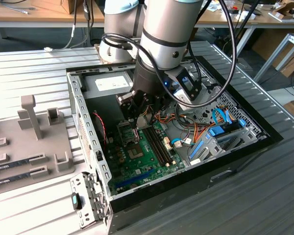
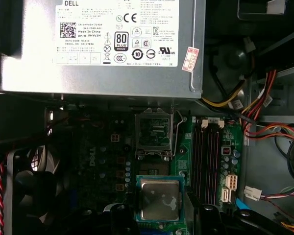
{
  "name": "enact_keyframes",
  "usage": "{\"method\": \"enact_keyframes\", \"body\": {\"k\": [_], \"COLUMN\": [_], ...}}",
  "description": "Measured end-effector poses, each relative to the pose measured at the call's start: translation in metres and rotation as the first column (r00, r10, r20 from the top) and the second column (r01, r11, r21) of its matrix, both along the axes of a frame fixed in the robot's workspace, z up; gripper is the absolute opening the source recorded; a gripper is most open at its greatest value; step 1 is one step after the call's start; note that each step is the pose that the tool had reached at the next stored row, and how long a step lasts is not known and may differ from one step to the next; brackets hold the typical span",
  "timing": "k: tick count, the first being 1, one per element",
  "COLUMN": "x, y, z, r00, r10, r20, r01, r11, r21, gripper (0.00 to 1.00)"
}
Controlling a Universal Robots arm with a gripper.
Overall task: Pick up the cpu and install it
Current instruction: 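Pick up the cpu and move it towards the insertion slot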
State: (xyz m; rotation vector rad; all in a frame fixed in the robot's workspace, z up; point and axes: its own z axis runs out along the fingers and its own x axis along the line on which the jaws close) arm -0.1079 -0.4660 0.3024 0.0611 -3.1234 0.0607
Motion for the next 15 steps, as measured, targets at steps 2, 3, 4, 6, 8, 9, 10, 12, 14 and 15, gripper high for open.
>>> {"method": "enact_keyframes", "body": {"k": [2,3,4,6,8,9,10,12,14,15], "x": [0.0000,0.0000,0.0000,0.0000,0.0000,0.0000,0.0000,0.0000,0.0000,0.0000], "y": [-0.0007,-0.0009,-0.0013,-0.0019,-0.0024,-0.0027,-0.0029,-0.0034,-0.0040,-0.0042], "z": [-0.0012,-0.0015,-0.0021,-0.0031,-0.0040,-0.0045,-0.0048,-0.0058,-0.0068,-0.0072], "r00": [1.0000,1.0000,1.0000,1.0000,1.0000,1.0000,1.0000,1.0000,1.0000,1.0000], "r10": [0.000,0.000,0.000,0.000,0.000,0.000,0.000,0.000,0.000,0.000], "r20": [0.0000,0.0000,0.0000,0.0000,0.0000,0.0000,0.0000,0.0000,0.0000,0.0000], "r01": [0.000,0.000,0.000,0.000,0.000,0.000,0.000,0.000,0.000,0.000], "r11": [1.0000,1.0000,1.0000,1.0000,1.0000,1.0000,1.0000,1.0000,1.0000,1.0000], "r21": [0.0000,0.0000,0.0000,0.0000,0.0000,0.0000,0.0000,0.0000,0.0000,0.0000], "gripper": [0.47,0.47,0.47,0.47,0.47,0.47,0.47,0.47,0.47,0.47]}}
